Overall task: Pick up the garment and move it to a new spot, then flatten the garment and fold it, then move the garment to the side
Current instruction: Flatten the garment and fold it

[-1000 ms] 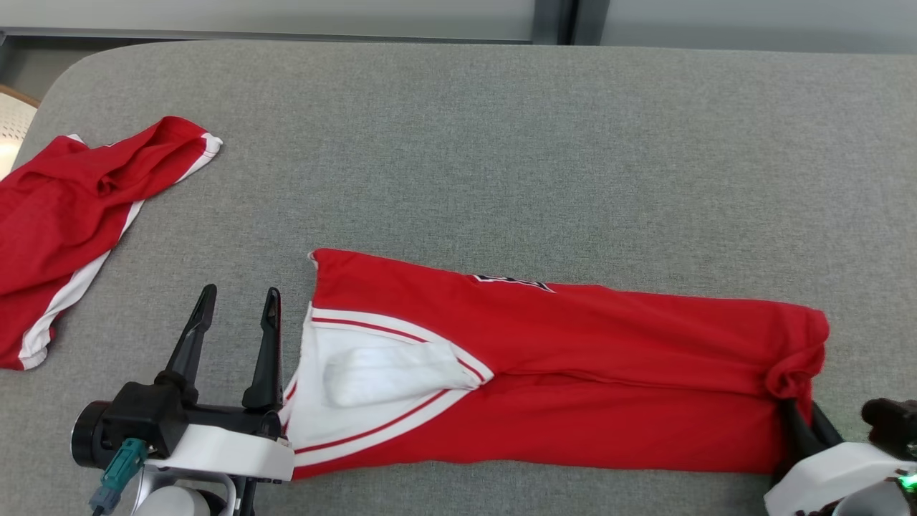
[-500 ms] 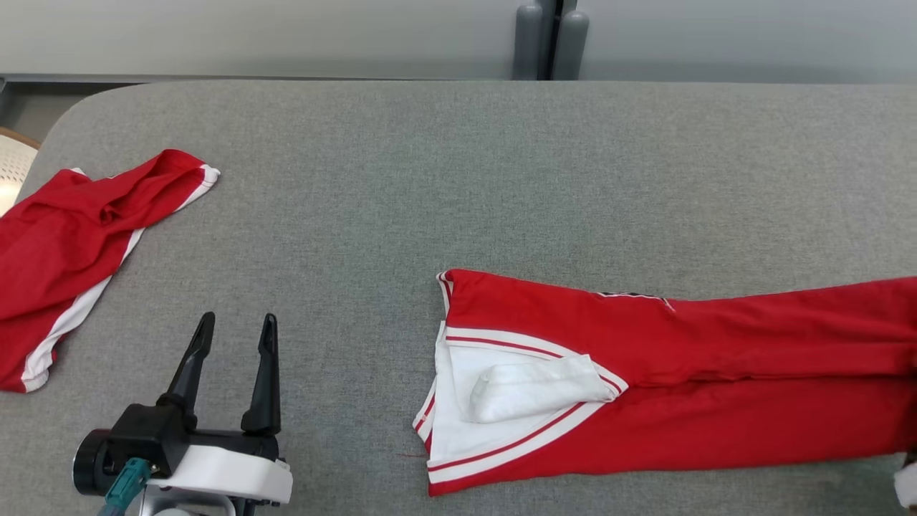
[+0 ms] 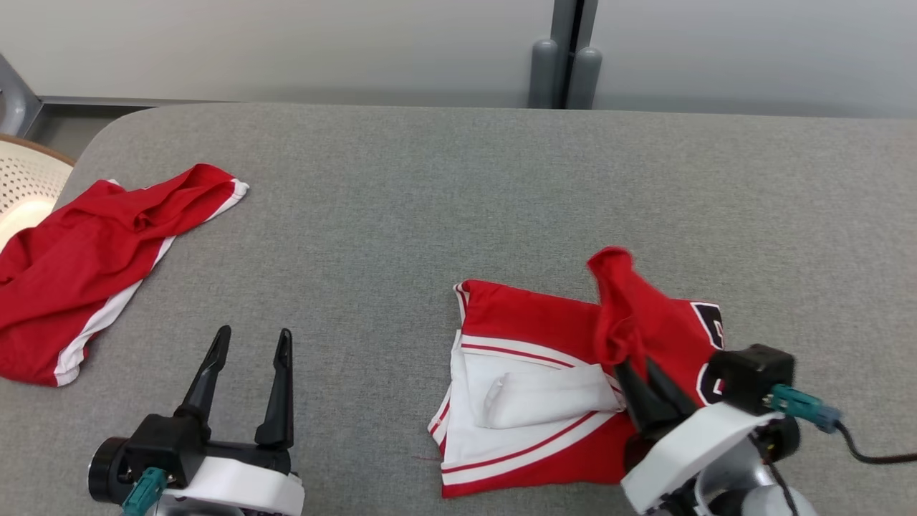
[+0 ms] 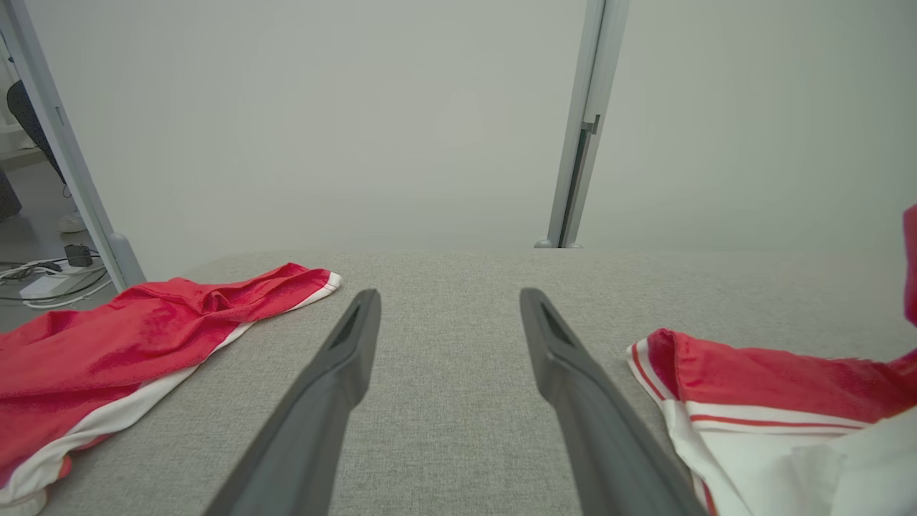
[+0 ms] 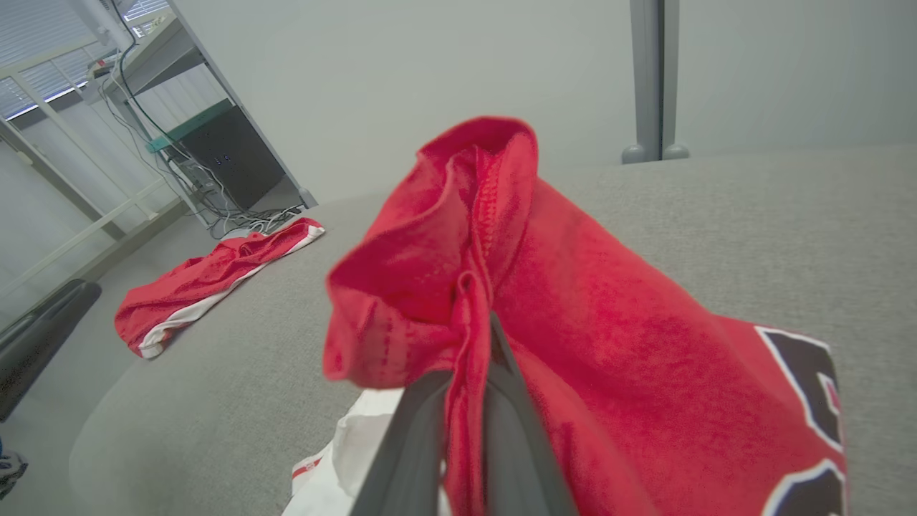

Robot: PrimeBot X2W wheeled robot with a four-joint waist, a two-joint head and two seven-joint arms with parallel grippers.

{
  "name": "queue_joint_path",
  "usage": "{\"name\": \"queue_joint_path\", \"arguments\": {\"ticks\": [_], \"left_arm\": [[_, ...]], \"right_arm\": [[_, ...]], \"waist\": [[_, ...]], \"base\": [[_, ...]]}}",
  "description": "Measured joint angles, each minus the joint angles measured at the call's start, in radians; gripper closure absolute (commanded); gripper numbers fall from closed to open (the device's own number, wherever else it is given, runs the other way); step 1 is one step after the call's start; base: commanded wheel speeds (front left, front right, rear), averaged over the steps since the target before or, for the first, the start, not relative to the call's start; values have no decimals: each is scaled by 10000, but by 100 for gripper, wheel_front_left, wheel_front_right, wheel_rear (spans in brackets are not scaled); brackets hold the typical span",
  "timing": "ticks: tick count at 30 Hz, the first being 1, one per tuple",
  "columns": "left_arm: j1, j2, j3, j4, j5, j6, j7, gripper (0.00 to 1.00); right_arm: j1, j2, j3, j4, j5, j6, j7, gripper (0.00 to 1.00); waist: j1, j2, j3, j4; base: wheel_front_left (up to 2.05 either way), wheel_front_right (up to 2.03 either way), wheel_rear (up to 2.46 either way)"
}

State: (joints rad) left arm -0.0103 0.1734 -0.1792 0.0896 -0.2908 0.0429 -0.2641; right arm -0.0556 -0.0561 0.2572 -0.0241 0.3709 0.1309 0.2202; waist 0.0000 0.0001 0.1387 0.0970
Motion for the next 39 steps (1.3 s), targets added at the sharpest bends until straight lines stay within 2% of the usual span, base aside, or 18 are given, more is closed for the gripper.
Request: {"name": "queue_joint_path", "arguments": {"ticks": [5, 9, 10, 11, 12, 13, 19, 23, 26, 30, 31, 32, 34, 38, 39], "left_arm": [[-249, -150, -192, 111, 21, -130, 0, 0], [-594, -288, -280, 215, 79, -245, 0, 0], [-639, -303, -268, 228, 84, -257, 0, 0], [-655, -320, -259, 247, 92, -286, 0, 0], [-676, -332, -234, 270, 96, -288, 0, 0], [-718, -347, -207, 288, 111, -303, 0, 0], [-814, -472, -19, 339, 205, -374, 0, 0], [-811, -504, 111, 374, 316, -391, 0, 0], [-791, -506, 207, 380, 378, -416, 0, 0], [-718, -485, 405, 370, 433, -416, 0, 0], [-718, -485, 405, 370, 433, -416, 0, 0], [-639, -470, 502, 347, 445, -414, 0, 0], [-542, -418, 631, 336, 449, -414, 0, 0], [-327, -291, 840, 339, 445, -416, 0, 0], [-327, -291, 840, 339, 445, -416, 0, 0]], "right_arm": [[-744, 50, 1473, 1574, 1170, -2, -627, 100], [-1387, 61, 2098, 2715, 1413, 0, -1062, 100], [-1500, 63, 2142, 2963, 1498, 0, -1177, 87], [-1597, 63, 2151, 3202, 1457, 0, -1277, 87], [-1712, 56, 2203, 3446, 1365, -2, -1350, 55], [-1791, 54, 2284, 3563, 1429, -2, -1475, 0], [-2288, 69, 2901, 3544, 1302, 0, -2445, 0], [-2361, 71, 2911, 2786, 821, 0, -3120, 0], [-2242, -13, 2199, 2071, 472, 0, -3459, 0], [-1679, -453, 539, 1258, -102, -2, -3567, 0], [-1679, -453, 539, 1258, -102, -2, -3567, 0], [-1325, -719, -357, 972, -385, 0, -3521, 0], [-886, -978, -1195, 715, -623, 0, -3407, 0], [227, -1404, -2543, 301, -859, 0, -3057, 0], [227, -1404, -2543, 301, -859, 0, -3057, 0]], "waist": [[0, 0, 225, 373], [0, 0, 489, 680], [0, 0, 555, 745], [0, 0, 618, 800], [0, 0, 674, 847], [0, 0, 728, 883], [0, 0, 843, 855], [0, 0, 796, 717], [0, 0, 739, 582], [0, 0, 640, 360], [0, 0, 640, 360], [0, 0, 587, 248], [0, 0, 517, 135], [0, 0, 236, -4], [0, 0, 236, -4]], "base": [[0, 0, 0], [0, 0, 0], [0, 0, 0], [0, 0, 0], [0, 0, 0], [0, 0, 0], [0, 0, 0], [0, 0, 0], [0, 0, 0], [0, 0, 0], [0, 0, 0], [0, 0, 0], [0, 0, 0], [0, 0, 0], [0, 0, 0]]}}
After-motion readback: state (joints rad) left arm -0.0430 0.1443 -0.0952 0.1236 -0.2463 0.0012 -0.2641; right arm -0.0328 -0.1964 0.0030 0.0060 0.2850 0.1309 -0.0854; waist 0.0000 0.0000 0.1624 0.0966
